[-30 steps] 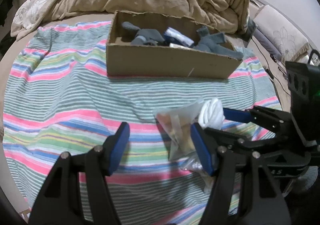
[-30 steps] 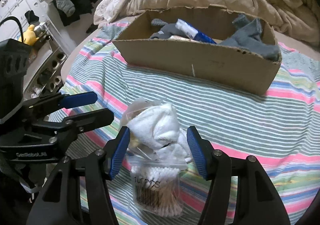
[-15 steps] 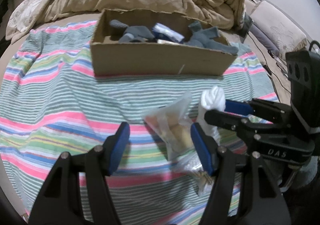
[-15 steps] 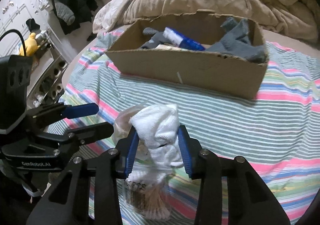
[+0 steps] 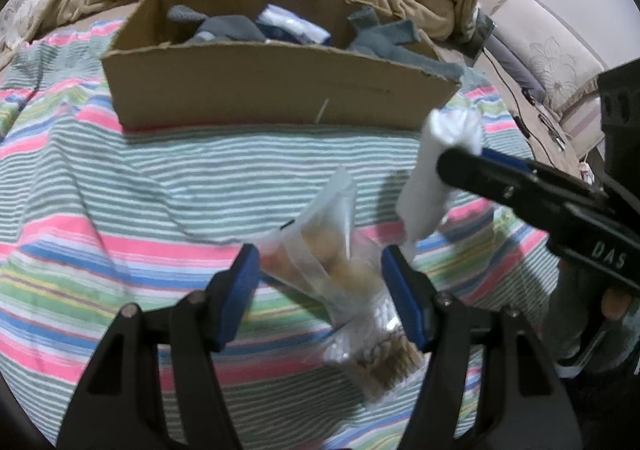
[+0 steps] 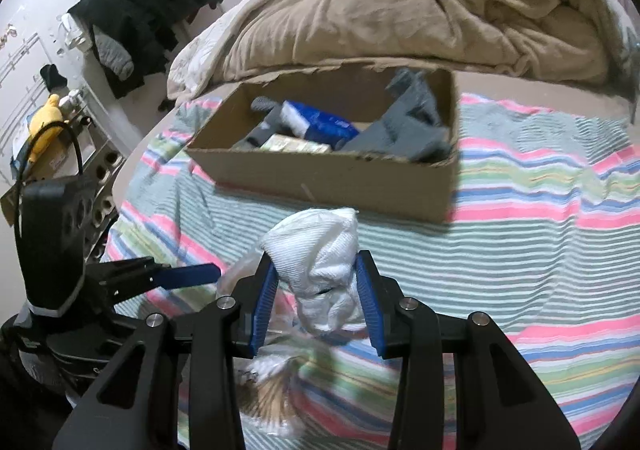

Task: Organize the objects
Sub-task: 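Lift the white sock with the right tool, then lift the clear snack bag with the left tool while the right carries the white sock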

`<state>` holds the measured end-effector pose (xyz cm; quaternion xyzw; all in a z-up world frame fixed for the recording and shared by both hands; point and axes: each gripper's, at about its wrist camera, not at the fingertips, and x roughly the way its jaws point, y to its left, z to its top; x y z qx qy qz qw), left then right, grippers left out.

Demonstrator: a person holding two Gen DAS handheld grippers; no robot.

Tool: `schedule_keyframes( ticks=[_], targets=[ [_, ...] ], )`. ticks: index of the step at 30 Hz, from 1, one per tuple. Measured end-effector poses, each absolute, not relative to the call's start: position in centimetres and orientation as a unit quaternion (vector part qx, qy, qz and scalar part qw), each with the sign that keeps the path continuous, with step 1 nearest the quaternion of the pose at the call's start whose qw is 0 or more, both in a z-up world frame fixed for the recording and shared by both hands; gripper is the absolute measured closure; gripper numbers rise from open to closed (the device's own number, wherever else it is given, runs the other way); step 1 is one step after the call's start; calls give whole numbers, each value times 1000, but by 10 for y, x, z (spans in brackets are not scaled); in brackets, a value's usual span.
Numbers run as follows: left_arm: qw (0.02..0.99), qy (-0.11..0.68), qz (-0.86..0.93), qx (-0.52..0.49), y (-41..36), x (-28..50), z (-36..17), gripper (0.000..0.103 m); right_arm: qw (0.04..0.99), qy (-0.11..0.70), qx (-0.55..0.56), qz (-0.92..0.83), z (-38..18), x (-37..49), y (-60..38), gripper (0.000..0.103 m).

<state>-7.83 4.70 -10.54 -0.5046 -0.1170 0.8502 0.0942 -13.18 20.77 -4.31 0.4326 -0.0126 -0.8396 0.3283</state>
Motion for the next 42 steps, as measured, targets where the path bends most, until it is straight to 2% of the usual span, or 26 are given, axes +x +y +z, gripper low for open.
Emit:
schedule_keyframes(
  ticks=[2, 9, 11, 12, 15, 19, 27, 31, 33, 34, 37, 38, 39, 40, 42],
  targets=[
    [87, -121, 850, -506, 48, -81, -108, 31, 323, -7, 431, -843, -43, -132, 210, 62],
    [75, -124, 859, -491, 53, -90, -114, 32, 298, 14, 444, -845, -67, -139, 207, 61],
    [71, -125, 864, -483, 52, -92, -115, 40, 287, 11, 456, -842, -77, -144, 207, 60],
    [70, -123, 865, -482, 53, -92, -116, 49, 286, 8, 458, -842, -81, -145, 208, 60],
    [74, -118, 867, -478, 52, -92, -115, 58, 290, 0, 458, -840, -82, -145, 211, 61],
    [71, -120, 873, -467, 47, -89, -107, 71, 296, 0, 453, -841, -77, -143, 210, 67],
    [61, -127, 888, -437, 29, -79, -85, 80, 311, -2, 426, -849, -48, -131, 208, 68],
    [67, -129, 884, -444, 26, -75, -87, 81, 314, -3, 415, -854, -34, -132, 208, 68],
    [74, -135, 873, -462, 28, -76, -91, 76, 313, -1, 414, -855, -32, -131, 208, 68],
    [72, -138, 869, -470, 29, -75, -93, 69, 313, -1, 415, -855, -32, -131, 209, 68],
    [59, -144, 866, -476, 28, -70, -96, 64, 310, -3, 420, -853, -35, -131, 211, 68],
    [52, -145, 865, -478, 28, -68, -97, 59, 310, -5, 421, -852, -36, -131, 212, 68],
    [44, -145, 865, -479, 27, -67, -98, 40, 311, -6, 422, -851, -38, -131, 213, 68],
    [38, -152, 863, -480, 27, -66, -100, 27, 312, -7, 424, -850, -39, -130, 213, 68],
    [33, -165, 857, -487, 27, -63, -105, 27, 315, -6, 426, -848, -41, -129, 213, 68]
  ],
)
